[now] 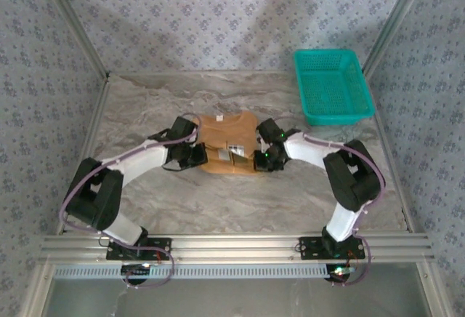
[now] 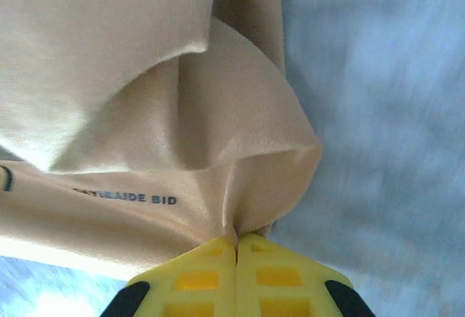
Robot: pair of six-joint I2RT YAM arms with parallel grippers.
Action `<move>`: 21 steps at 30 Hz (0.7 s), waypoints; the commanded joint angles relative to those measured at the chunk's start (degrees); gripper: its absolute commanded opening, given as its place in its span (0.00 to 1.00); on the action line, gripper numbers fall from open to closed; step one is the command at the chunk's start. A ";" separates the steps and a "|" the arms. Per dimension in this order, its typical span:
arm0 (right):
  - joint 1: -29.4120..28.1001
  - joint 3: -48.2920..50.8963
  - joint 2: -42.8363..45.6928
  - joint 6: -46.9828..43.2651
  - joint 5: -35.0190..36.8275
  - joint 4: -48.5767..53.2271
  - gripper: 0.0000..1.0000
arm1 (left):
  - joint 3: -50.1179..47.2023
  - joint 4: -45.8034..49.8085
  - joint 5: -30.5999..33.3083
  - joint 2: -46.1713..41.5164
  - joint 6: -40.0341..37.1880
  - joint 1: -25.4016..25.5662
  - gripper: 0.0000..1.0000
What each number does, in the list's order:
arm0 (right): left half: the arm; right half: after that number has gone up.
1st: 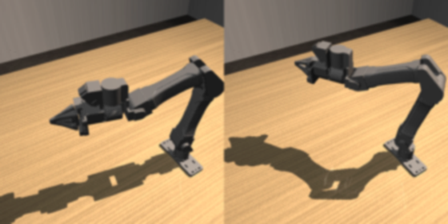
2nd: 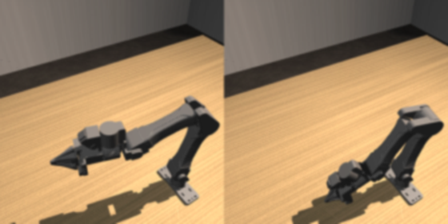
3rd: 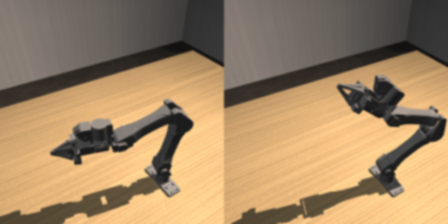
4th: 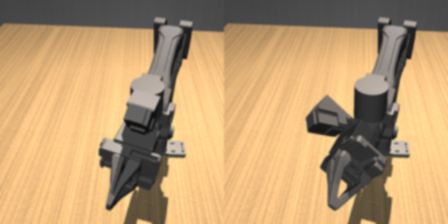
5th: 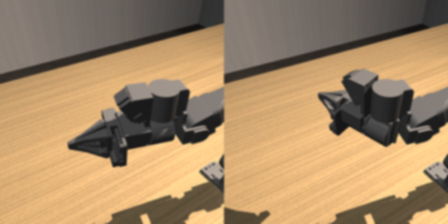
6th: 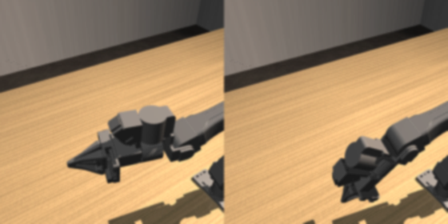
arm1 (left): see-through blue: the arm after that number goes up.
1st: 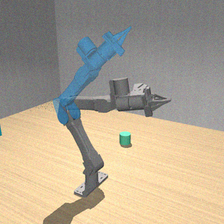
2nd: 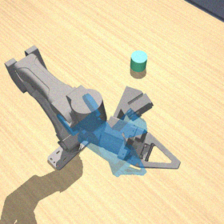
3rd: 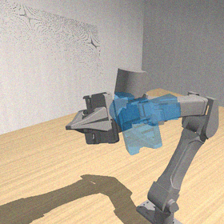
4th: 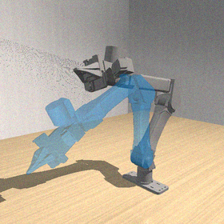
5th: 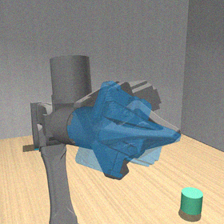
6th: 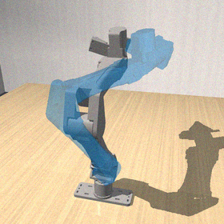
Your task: Fold the inside-out t-shirt
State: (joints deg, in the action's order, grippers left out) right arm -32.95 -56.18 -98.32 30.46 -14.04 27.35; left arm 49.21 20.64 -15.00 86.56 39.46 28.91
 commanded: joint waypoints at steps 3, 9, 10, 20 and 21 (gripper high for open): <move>-3.12 4.99 6.61 4.37 3.43 1.25 0.50 | -8.61 2.63 -1.38 -6.88 0.39 0.43 0.11; 2.34 2.43 11.61 -0.14 -0.29 2.11 0.74 | -2.52 11.68 0.93 -11.50 -1.34 -0.94 0.72; 3.43 1.08 10.85 -1.19 -1.16 1.80 0.75 | -0.74 12.07 0.74 -11.30 -1.74 -2.00 0.75; 3.29 -20.45 -9.47 -5.15 3.66 4.82 0.65 | 3.71 0.87 -10.33 -0.14 -2.23 -16.33 0.63; 3.10 -22.39 -11.45 -5.10 4.73 5.74 0.65 | 4.08 0.61 -10.60 0.31 -2.26 -16.90 0.63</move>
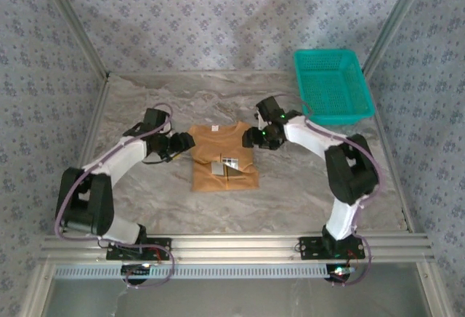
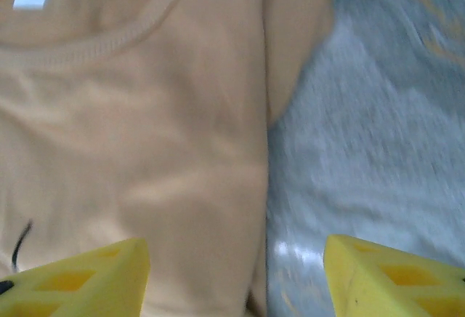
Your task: Fold the inside-out t-shirt
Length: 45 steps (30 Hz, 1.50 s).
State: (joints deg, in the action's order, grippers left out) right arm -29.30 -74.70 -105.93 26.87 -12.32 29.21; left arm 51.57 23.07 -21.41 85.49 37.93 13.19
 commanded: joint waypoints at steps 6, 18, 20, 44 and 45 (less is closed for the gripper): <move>-1.93 -11.13 -11.11 1.30 5.55 7.46 0.65 | 2.83 -1.40 -4.32 2.53 -1.59 -3.05 0.61; -5.09 -16.34 -18.67 3.91 6.26 10.34 0.41 | 4.33 -2.83 -3.48 9.33 -2.16 -3.79 0.59; -4.47 -15.44 -18.19 3.15 6.27 9.91 0.34 | 5.45 -3.67 -3.86 11.48 -2.00 -3.76 0.58; -2.00 -15.19 -19.18 -1.74 1.23 6.83 0.18 | 14.61 -15.83 -8.75 31.64 4.15 5.35 0.48; -2.04 -15.22 -19.29 -1.81 1.16 6.74 0.18 | 14.53 -16.67 -8.85 32.16 4.56 6.02 0.44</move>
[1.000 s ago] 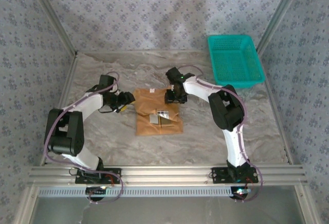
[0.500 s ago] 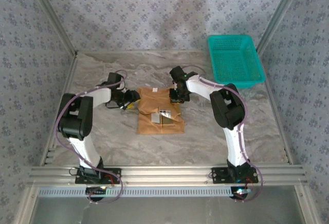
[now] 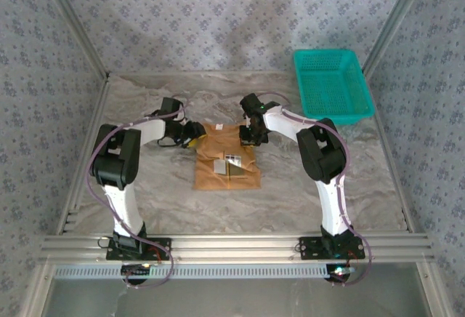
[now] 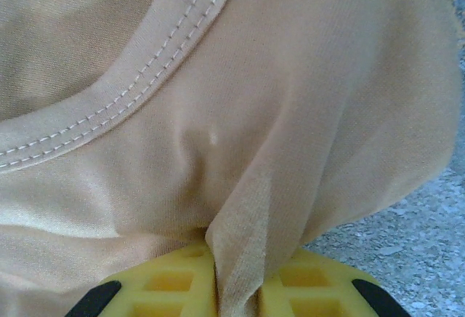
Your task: Fold the inside-out t-shirt
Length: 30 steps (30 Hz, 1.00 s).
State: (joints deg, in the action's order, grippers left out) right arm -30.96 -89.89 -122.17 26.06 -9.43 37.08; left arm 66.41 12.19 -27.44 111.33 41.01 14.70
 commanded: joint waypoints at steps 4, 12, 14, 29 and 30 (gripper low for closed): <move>-0.04 0.24 -3.43 -1.09 -2.25 -1.65 0.17 | -1.22 -9.61 -2.39 7.85 3.97 7.31 0.29; 0.40 0.76 -3.51 -1.17 -2.61 -2.20 0.17 | -0.24 -10.02 0.60 9.34 5.20 11.94 0.02; 0.64 1.10 -3.36 -1.20 -2.82 -2.33 0.16 | -0.28 -9.74 1.25 8.86 4.93 12.34 0.00; 5.20 -0.85 8.99 -2.75 -5.36 -5.11 0.07 | 4.05 -5.91 0.79 -5.34 4.40 6.34 0.00; 5.29 -1.66 9.30 -2.77 -5.63 -4.94 0.06 | 4.38 -6.07 0.62 -5.90 4.58 6.16 0.00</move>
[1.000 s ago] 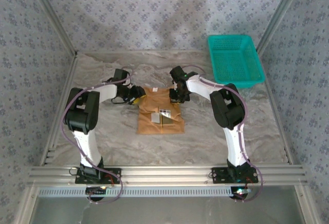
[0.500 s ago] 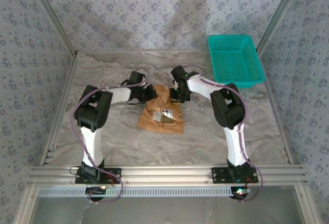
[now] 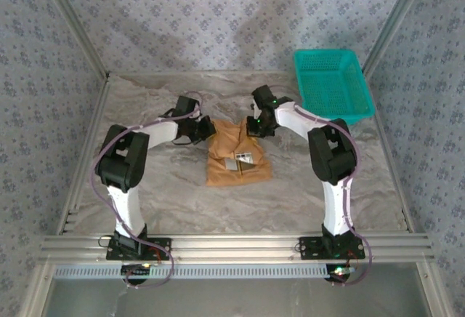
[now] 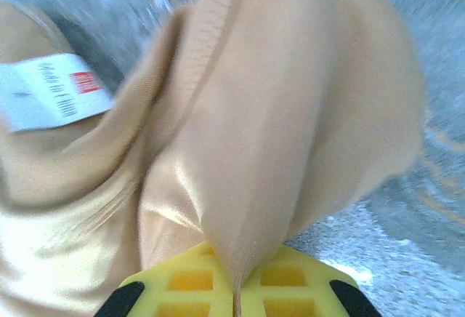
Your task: Fold the inside-out t-shirt
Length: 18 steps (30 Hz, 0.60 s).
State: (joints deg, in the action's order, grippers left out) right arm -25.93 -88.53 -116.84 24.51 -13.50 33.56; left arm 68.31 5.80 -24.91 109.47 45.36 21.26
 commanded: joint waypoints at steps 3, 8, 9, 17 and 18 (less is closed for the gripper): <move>0.55 -5.78 4.69 -1.11 -1.88 -0.84 0.06 | 3.99 0.22 -2.83 -5.14 0.49 -1.02 0.00; 1.80 -14.38 3.36 -1.03 -2.65 2.01 0.06 | 7.32 0.66 -4.57 -5.50 1.21 -2.93 0.00; 1.95 -17.04 2.75 -1.05 -2.91 3.02 0.06 | 8.48 0.90 -5.09 -5.50 1.36 -3.42 0.00; 3.77 -45.69 -4.01 -1.32 -4.80 10.65 0.05 | 29.70 8.09 -6.54 -5.07 0.01 -6.91 0.00; 4.15 -48.19 -4.36 -1.40 -5.23 10.88 0.05 | 32.74 9.21 -6.36 -5.06 -0.75 -6.93 0.00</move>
State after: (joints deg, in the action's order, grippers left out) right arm -22.83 -129.19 -119.90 24.36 -16.64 40.99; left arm 92.42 12.53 -29.36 105.86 46.13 14.70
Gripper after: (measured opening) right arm 0.054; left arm 0.038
